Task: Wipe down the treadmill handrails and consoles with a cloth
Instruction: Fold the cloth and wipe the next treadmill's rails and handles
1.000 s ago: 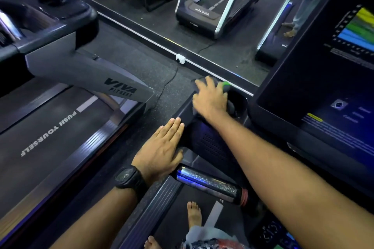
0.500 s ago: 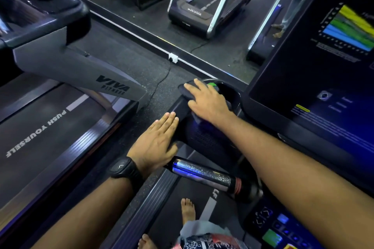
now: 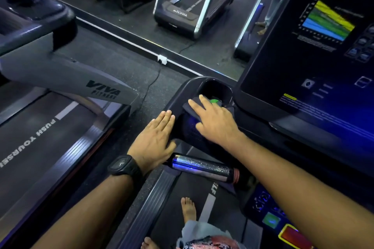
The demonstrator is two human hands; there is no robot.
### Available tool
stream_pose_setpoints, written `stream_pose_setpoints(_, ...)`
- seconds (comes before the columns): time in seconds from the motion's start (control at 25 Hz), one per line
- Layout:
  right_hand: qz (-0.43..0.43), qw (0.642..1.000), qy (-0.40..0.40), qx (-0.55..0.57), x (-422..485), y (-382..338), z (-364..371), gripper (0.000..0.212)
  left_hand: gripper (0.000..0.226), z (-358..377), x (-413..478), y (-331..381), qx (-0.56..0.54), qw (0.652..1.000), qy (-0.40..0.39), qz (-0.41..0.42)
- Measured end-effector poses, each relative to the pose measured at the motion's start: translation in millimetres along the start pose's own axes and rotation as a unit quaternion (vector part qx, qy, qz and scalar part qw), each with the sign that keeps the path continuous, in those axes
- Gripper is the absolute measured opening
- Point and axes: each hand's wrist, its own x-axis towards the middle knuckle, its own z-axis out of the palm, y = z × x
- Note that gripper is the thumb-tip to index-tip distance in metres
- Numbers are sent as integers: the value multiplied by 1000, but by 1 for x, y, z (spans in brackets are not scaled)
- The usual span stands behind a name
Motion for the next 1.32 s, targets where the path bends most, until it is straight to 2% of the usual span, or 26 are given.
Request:
stream_pose_setpoints(0.08, -14, 1000, 10, -2, -5, 2, 1, 76, 85, 0, 1, -1, -3, 1000, 0, -1)
stream_pose_setpoints(0.2, 73, 995, -24, 69, 28, -3, -22, 71, 86, -2, 0, -3, 7, 1000, -3, 3)
stream_pose_setpoints(0.36, -5, 1000, -20, -2, -6, 4, -8, 72, 86, -2, -1, 1, 0, 1000, -10, 4)
stream_pose_setpoints(0.4, 6, 1000, -19, 13, 0, 6, -9, 71, 87, -2, -1, 1, -1, 1000, -10, 4)
stream_pose_setpoints(0.52, 126, 985, -28, 112, 42, -15, -24, 64, 87, -2, 1, -1, 12, 1000, -8, 1)
stream_pose_setpoints(0.56, 144, 983, -24, 110, 45, -22, -24, 64, 87, -2, 1, 0, 16, 1000, -7, 3)
stream_pose_setpoints(0.64, 101, 993, -7, 59, 28, -30, -4, 66, 86, -3, -1, 2, 9, 1000, -10, 2)
stream_pose_setpoints(0.72, 91, 993, -19, 67, 21, -25, 0, 66, 86, -4, -1, 3, 2, 1000, -5, -5)
stream_pose_setpoints(0.88, 229, 952, -44, 200, 77, -24, -25, 60, 86, -3, 2, 2, 10, 1000, -5, -2)
stream_pose_setpoints(0.96, 256, 942, -50, 210, 82, -25, -26, 62, 85, -2, 2, 3, 5, 1000, -4, -9)
stream_pose_setpoints(1.04, 224, 958, -58, 168, 69, -26, -21, 66, 85, -3, 1, 3, 5, 1000, -6, -8)
stream_pose_setpoints(1.16, 91, 992, -61, 64, 33, -19, -10, 75, 85, -2, 1, 0, 8, 1000, -9, -8)
stream_pose_setpoints(1.32, 9, 995, -77, -55, 13, 9, -15, 72, 85, 0, 1, 0, 16, 1000, -13, -3)
